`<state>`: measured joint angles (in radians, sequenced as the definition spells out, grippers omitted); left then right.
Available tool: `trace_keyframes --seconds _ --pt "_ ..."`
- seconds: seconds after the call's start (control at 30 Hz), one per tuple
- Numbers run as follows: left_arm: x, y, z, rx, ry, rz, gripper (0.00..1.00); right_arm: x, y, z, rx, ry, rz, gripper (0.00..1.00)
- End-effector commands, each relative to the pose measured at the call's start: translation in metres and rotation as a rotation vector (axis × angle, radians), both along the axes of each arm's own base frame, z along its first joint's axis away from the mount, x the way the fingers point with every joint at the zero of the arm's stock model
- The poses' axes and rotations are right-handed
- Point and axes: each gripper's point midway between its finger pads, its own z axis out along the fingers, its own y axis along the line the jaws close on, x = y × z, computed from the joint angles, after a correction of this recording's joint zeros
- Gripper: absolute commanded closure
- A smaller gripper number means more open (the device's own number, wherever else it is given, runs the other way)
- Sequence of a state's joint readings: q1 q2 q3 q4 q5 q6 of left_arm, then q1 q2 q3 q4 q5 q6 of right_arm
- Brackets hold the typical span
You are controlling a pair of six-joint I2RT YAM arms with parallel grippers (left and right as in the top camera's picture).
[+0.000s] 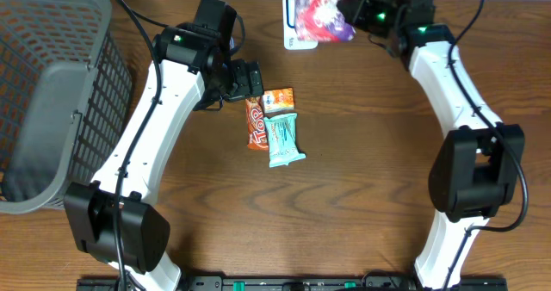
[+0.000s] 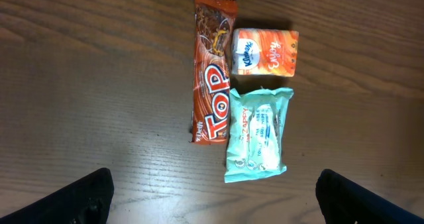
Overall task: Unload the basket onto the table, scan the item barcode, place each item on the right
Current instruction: 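Carry the purple-red pack with the right gripper to the white scanner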
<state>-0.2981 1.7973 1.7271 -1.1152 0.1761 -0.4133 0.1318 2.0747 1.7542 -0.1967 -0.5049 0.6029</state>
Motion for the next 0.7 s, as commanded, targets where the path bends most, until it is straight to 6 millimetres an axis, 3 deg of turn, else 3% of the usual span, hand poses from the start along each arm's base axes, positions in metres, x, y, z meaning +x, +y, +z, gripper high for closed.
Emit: trace_keyframes --seconds 0.0,0.17,0.3,0.4,0.53,0.67 --pt "-0.001 0.003 -0.006 0.021 0.010 -0.010 0.02 0.015 0.024 -0.005 0.038 -0.003 -0.094 0.99" --pt "-0.001 0.003 -0.006 0.021 0.010 -0.010 0.02 0.034 0.054 -0.026 0.101 -0.061 -0.094 0.99" --pt "-0.001 0.003 -0.006 0.021 0.010 -0.010 0.02 0.044 0.049 -0.049 0.136 -0.027 -0.135 0.99" --pt "-0.001 0.003 -0.006 0.021 0.010 -0.010 0.02 0.046 0.042 -0.051 0.110 -0.045 -0.121 0.99" --pt "-0.001 0.003 -0.006 0.021 0.010 -0.010 0.02 0.045 0.029 -0.012 0.075 -0.150 -0.059 0.99" --pt "-0.001 0.003 -0.006 0.021 0.010 -0.010 0.02 0.042 -0.015 0.038 0.072 -0.192 -0.109 0.99"
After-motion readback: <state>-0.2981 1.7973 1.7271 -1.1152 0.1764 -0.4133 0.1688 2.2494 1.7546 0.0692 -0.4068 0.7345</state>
